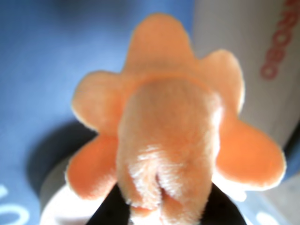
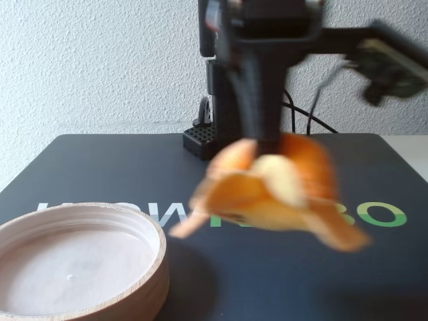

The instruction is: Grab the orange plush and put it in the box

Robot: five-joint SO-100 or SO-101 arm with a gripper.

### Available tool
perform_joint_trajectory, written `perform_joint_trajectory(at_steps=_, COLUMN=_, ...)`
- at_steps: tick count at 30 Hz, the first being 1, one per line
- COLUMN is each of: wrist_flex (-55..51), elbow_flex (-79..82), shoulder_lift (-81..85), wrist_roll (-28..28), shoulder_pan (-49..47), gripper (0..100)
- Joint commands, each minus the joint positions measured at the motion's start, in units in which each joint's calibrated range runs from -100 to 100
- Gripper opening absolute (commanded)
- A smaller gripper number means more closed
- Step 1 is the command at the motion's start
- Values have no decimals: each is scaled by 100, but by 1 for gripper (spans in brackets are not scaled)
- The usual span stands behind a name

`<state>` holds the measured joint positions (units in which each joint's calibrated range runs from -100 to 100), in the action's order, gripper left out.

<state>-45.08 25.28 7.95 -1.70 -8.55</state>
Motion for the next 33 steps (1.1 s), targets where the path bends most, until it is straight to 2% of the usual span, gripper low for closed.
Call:
perform_joint_trajectory(at_steps=1, wrist_flex=-847, elbow_flex=-298, shoulder_lift=393, wrist_roll=220, shoulder_pan=627, gripper=1)
perform_joint_trajectory(at_steps=3, wrist_flex=-925, elbow_flex=-234, shoulder_lift=368, wrist_roll=283, shoulder_pan=963, gripper=1)
perform_joint_trajectory(at_steps=7, wrist_flex=-229, elbow_flex=-262, shoulder_lift=402, wrist_roll=1169, shoulder_pan=1501, gripper=1)
perform_joint_trajectory(at_steps=11, wrist_flex=-246, elbow_flex=-234, shoulder_lift=351, wrist_roll=1473, shoulder_pan=1905, gripper=1)
perform_joint_trajectory(at_steps=14, wrist_flex=-211, elbow_flex=-126, shoulder_lift=343, wrist_roll=1494, shoulder_pan=1994, gripper=2)
perform_joint_trajectory(at_steps=15, wrist_flex=-246, elbow_flex=-80, shoulder_lift=343, wrist_roll=1494, shoulder_pan=1994, gripper=8)
perform_joint_trajectory(at_steps=18, wrist_flex=-272, elbow_flex=101, shoulder_lift=419, wrist_roll=1468, shoulder_pan=2032, gripper=35)
perform_joint_trajectory(at_steps=21, wrist_flex=-272, elbow_flex=101, shoulder_lift=385, wrist_roll=1484, shoulder_pan=2151, gripper=50)
perform_joint_trajectory(at_steps=23, wrist_flex=-272, elbow_flex=101, shoulder_lift=351, wrist_roll=1452, shoulder_pan=2181, gripper=52)
perform_joint_trajectory(at_steps=33, wrist_flex=-385, elbow_flex=110, shoulder_lift=402, wrist_roll=1447, shoulder_pan=2084, gripper=52)
